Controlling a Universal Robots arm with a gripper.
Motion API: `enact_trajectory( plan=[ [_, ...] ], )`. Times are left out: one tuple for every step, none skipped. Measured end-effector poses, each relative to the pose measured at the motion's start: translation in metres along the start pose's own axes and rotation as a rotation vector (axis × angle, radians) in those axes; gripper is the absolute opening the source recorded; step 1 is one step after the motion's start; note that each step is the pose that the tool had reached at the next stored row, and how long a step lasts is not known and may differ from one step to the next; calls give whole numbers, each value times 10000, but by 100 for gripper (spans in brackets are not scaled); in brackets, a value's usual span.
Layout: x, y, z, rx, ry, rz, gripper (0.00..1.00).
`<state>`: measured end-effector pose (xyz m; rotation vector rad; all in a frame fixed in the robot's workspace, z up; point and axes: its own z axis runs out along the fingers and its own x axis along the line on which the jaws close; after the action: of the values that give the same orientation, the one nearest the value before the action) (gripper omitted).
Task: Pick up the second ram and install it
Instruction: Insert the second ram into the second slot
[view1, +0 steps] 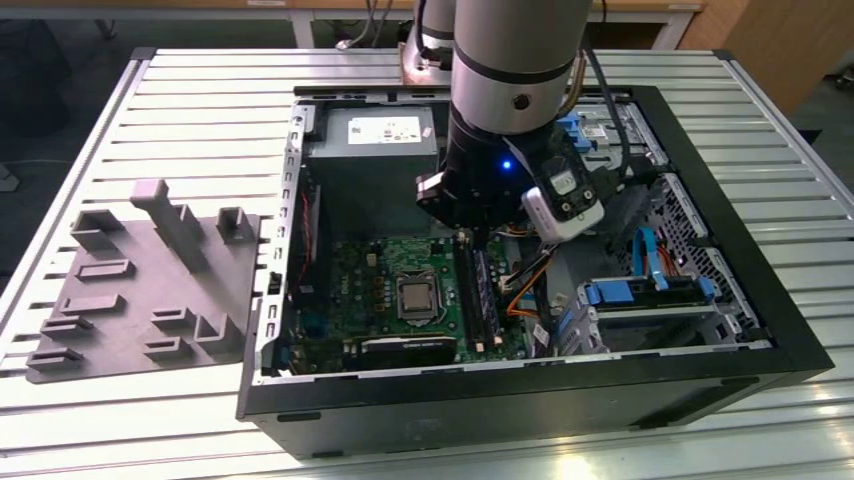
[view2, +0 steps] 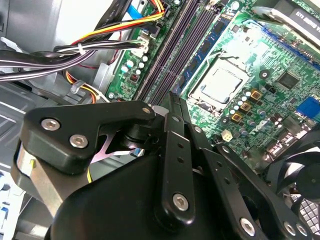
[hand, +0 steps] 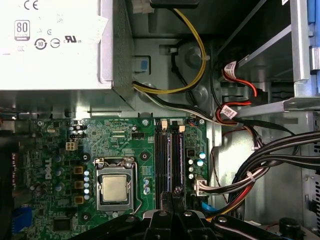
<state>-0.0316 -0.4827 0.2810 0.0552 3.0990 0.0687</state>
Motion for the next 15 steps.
enact_trajectory(
  plan=[
    [0,0,3,0,0,0,11],
    [0,0,5,0,0,0,11],
    [0,0,8,-1,0,0,11],
    [0,0,10,-1,-1,0,11],
    [1,0,13,-2,-1,1,11],
    [1,-1,15,-1,-1,0,11],
    [1,-1,18,-1,-1,0,11],
    [1,-1,20,-1,0,0,11],
    [1,-1,22,-1,0,1,11],
    [1,-1,24,-1,-1,1,11],
    [1,-1,26,-1,0,0,11],
    [1,-1,28,-1,-1,0,11],
    [2,-1,30,-1,0,1,11],
    [2,-2,36,-1,0,0,11],
    [5,-6,125,0,0,1,11]
  ],
)
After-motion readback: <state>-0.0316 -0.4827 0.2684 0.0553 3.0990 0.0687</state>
